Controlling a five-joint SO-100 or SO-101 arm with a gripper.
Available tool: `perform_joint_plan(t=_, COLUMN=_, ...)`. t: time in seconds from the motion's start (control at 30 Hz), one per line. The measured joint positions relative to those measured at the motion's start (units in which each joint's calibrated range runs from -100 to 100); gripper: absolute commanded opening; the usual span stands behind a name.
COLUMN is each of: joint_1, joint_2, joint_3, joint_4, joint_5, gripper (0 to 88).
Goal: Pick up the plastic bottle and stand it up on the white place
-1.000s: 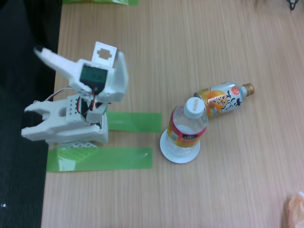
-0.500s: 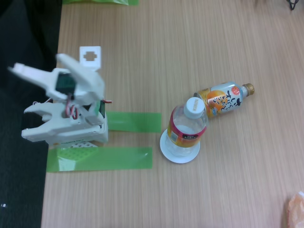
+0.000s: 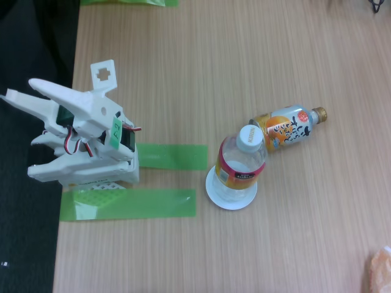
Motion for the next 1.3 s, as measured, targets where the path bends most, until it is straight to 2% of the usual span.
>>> perform_joint_plan(t=0.27, joint_1=0.0, joint_2=0.0, joint_3=0.0, joint_4=-0.3, joint_5=0.2, gripper=0.8)
perform_joint_plan(t=1.3, joint_1=0.0, joint_2=0.0, joint_3=0.0, joint_4=-0.3, joint_5=0.2, gripper=1.3)
